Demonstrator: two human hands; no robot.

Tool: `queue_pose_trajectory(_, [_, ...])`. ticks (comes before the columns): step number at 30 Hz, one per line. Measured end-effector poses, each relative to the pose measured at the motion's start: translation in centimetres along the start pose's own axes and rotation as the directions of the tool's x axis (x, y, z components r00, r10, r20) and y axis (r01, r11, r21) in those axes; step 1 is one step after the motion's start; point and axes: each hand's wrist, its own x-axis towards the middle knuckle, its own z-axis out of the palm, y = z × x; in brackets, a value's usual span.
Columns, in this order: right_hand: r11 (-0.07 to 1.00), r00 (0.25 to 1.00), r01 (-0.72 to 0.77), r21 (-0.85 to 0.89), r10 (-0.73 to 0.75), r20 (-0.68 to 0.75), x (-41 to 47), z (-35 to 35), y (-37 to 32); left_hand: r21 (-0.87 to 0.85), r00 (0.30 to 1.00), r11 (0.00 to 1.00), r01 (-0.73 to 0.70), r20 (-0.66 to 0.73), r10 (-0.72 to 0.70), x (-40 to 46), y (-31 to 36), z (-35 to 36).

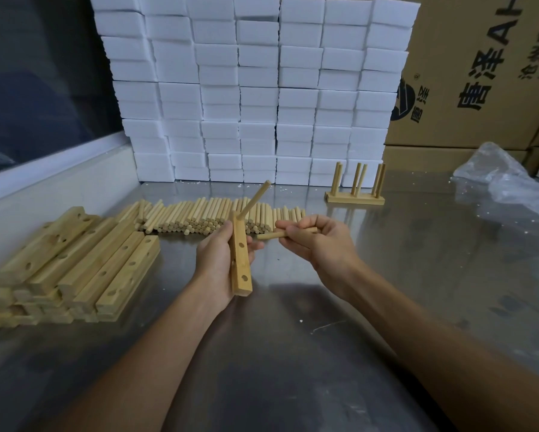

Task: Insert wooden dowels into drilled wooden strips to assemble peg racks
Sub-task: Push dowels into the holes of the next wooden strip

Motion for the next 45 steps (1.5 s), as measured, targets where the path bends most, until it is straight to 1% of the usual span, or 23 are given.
queue_pose_trajectory(7, [0.989,1.0,0.014,-0.144,-0.01,0.025,0.0,-0.1,0.4,-0.018,1.0,1.0,0.004,-0.01,-0.004,0.2,-0.2,0.0])
queue_pose_trajectory(9, [0.977,0.998,0.019,-0.212,-0.006,0.062,-0.1,-0.2,0.4,-0.027,1.0,1.0,0.004,-0.022,-0.005,0.1,-0.1,0.0])
queue_pose_trajectory(11, [0.94,0.994,0.058,-0.337,-0.024,0.104,-0.2,-0.1,0.4,-0.037,0.999,0.999,0.011,-0.034,-0.012,0.0,0.0,0.0])
queue_pose_trajectory(12, [0.896,0.991,0.105,-0.431,-0.056,0.126,-0.3,-0.1,0.5,-0.042,0.999,0.999,0.016,-0.037,-0.017,0.0,0.1,0.0])
queue_pose_trajectory(14, [0.767,0.976,0.213,-0.606,-0.136,0.171,-0.2,-0.2,0.8,-0.058,0.999,0.998,0.024,-0.043,-0.027,-0.2,0.2,0.1])
queue_pose_trajectory(15, [0.698,0.965,0.262,-0.667,-0.171,0.2,-0.1,-0.3,0.9,-0.065,0.999,0.998,0.026,-0.044,-0.029,-0.3,0.2,0.2])
queue_pose_trajectory(18, [0.463,0.915,0.403,-0.789,-0.227,0.333,0.0,-0.4,1.3,-0.081,0.999,0.996,0.028,-0.034,-0.031,-0.5,0.2,0.3])
queue_pose_trajectory(19, [0.406,0.902,0.431,-0.806,-0.228,0.368,0.0,-0.2,1.3,-0.085,0.999,0.996,0.028,-0.032,-0.031,-0.5,0.2,0.3])
queue_pose_trajectory(20, [0.384,0.893,0.448,-0.807,-0.23,0.386,-0.1,-0.1,1.3,-0.086,0.999,0.996,0.029,-0.033,-0.031,-0.5,0.2,0.3])
queue_pose_trajectory(25, [0.403,0.858,0.503,-0.764,-0.34,0.386,-0.3,0.7,1.3,-0.075,0.999,0.997,0.021,-0.037,-0.024,-0.2,0.1,0.3])
queue_pose_trajectory(29, [0.333,0.85,0.483,-0.81,-0.402,0.341,-0.2,0.4,1.3,-0.074,0.999,0.997,0.026,-0.041,-0.029,0.0,0.0,0.0])
queue_pose_trajectory(30, [0.336,0.848,0.482,-0.809,-0.413,0.334,-0.2,0.3,1.2,-0.066,0.999,0.997,0.028,-0.043,-0.031,0.0,0.0,0.0])
queue_pose_trajectory(33, [0.361,0.84,0.497,-0.79,-0.428,0.333,0.0,-0.1,0.9,-0.066,0.998,0.997,0.032,-0.048,-0.035,0.0,0.0,0.0])
queue_pose_trajectory(41, [0.321,0.81,0.531,-0.784,-0.465,0.358,0.1,-0.3,0.9,-0.085,0.997,0.996,0.038,-0.059,-0.043,0.2,-0.1,0.0])
queue_pose_trajectory(43, [0.337,0.823,0.517,-0.787,-0.449,0.348,0.1,-0.3,0.9,-0.087,0.997,0.996,0.036,-0.058,-0.041,0.3,-0.1,0.0])
queue_pose_trajectory(45, [0.382,0.848,0.489,-0.784,-0.417,0.326,0.1,-0.3,1.0,-0.08,0.997,0.996,0.034,-0.062,-0.039,0.5,-0.2,-0.1])
